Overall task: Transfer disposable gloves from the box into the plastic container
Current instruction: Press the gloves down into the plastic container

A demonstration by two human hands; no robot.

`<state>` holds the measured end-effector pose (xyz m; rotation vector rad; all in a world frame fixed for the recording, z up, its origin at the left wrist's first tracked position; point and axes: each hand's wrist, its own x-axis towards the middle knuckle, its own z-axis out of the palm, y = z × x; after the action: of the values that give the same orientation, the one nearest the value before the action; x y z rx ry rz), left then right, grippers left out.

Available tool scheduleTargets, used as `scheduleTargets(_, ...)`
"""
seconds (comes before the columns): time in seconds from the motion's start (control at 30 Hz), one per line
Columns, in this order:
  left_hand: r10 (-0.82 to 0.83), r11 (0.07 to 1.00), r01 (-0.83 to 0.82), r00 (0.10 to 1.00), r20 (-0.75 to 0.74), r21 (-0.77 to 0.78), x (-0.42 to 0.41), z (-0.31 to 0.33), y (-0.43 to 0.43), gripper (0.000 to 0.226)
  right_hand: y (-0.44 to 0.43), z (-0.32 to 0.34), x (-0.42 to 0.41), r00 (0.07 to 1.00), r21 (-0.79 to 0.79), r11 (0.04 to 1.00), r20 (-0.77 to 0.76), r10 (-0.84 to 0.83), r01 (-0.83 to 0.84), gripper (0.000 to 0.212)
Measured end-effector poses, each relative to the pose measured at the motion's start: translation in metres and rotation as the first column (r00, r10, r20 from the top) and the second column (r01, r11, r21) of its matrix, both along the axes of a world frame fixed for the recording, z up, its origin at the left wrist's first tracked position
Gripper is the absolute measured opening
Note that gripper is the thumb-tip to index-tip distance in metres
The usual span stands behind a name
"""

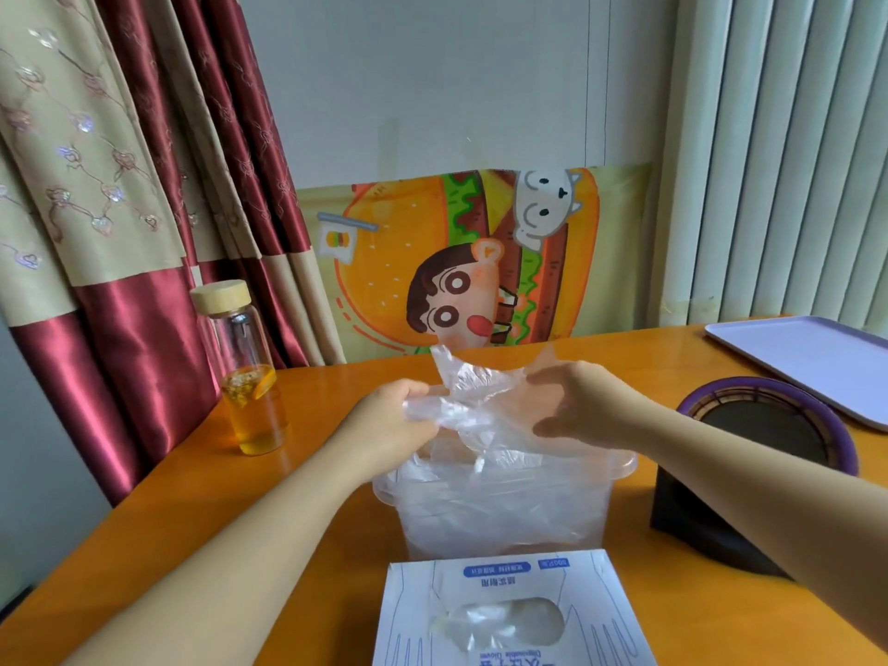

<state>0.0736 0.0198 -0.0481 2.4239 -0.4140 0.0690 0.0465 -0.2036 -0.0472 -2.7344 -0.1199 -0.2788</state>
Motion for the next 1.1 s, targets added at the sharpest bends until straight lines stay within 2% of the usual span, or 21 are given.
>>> scheduleTargets(0.1,0.05,0.991,-0.054,0.998,0.029,0.125,-0.002,0.003,0.013,0.058,0.004,-0.007,0.01,0.991,-0.23,0.973,-0.137,-0.005,-0.027,0.077)
scheduleTargets(0.2,0.072,0.98,-0.129,0.939,0.336,0.152,-0.005,0.013,0.011,0.05,0.01,-0.013,0.017,0.973,-0.502,0.862,-0.225,-0.054,-0.068,0.079)
scheduleTargets(0.23,0.029,0.985,-0.096,0.914,0.405,0.145,-0.006,0.017,0.006,0.042,0.012,-0.014,0.019,0.968,-0.543,0.836,-0.242,-0.06,-0.084,0.077)
scheduleTargets(0.27,-0.049,0.988,-0.015,0.91,0.411,0.151,-0.007,0.02,-0.003,0.035,0.013,-0.014,0.021,0.964,-0.562,0.822,-0.258,-0.061,-0.098,0.074)
scheduleTargets(0.33,-0.259,0.953,0.201,0.929,0.266,0.226,-0.004,0.021,-0.024,0.027,0.017,-0.015,0.026,0.956,-0.582,0.804,-0.287,-0.061,-0.123,0.07)
scheduleTargets(0.4,-0.383,0.861,0.345,0.923,0.031,0.374,0.005,0.015,-0.043,0.027,0.019,-0.018,0.029,0.951,-0.613,0.778,-0.302,-0.066,-0.141,0.063)
scheduleTargets(0.5,-0.34,0.733,0.389,0.92,-0.195,0.558,0.025,-0.004,-0.059,0.025,0.018,-0.023,0.031,0.963,-0.662,0.736,-0.264,-0.053,-0.141,0.042)
scheduleTargets(0.6,-0.216,0.62,0.369,0.929,-0.302,0.692,0.034,-0.02,-0.065,0.03,0.015,-0.023,0.029,0.981,-0.733,0.666,-0.194,-0.015,-0.135,0.036)
scheduleTargets(0.67,-0.157,0.573,0.39,0.915,-0.371,0.721,0.034,-0.025,-0.067,0.035,0.013,-0.023,0.029,0.987,-0.785,0.607,-0.158,0.003,-0.128,0.036)
scheduleTargets(0.77,-0.135,0.538,0.408,0.906,-0.402,0.738,0.035,-0.028,-0.068,0.032,0.011,-0.025,0.033,0.978,-0.849,0.505,-0.205,-0.041,-0.157,0.036)
scheduleTargets(0.87,-0.032,0.477,0.374,0.912,-0.409,0.796,0.04,-0.032,-0.067,0.039,0.014,-0.03,0.039,0.948,-0.907,0.361,-0.284,-0.142,-0.217,0.048)
scheduleTargets(0.93,-0.016,0.43,0.382,0.909,-0.416,0.818,0.039,-0.032,-0.067,0.042,0.017,-0.032,0.042,0.938,-0.916,0.33,-0.299,-0.178,-0.229,0.053)
scheduleTargets(1.03,-0.077,0.375,0.402,0.912,-0.404,0.836,0.037,-0.027,-0.065,0.035,0.016,-0.03,0.039,0.954,-0.895,0.395,-0.274,-0.121,-0.207,0.049)
scheduleTargets(1.1,-0.12,0.425,0.379,0.924,-0.364,0.822,0.036,-0.02,-0.06,0.026,0.013,-0.024,0.034,0.978,-0.841,0.514,-0.208,-0.019,-0.169,0.05)
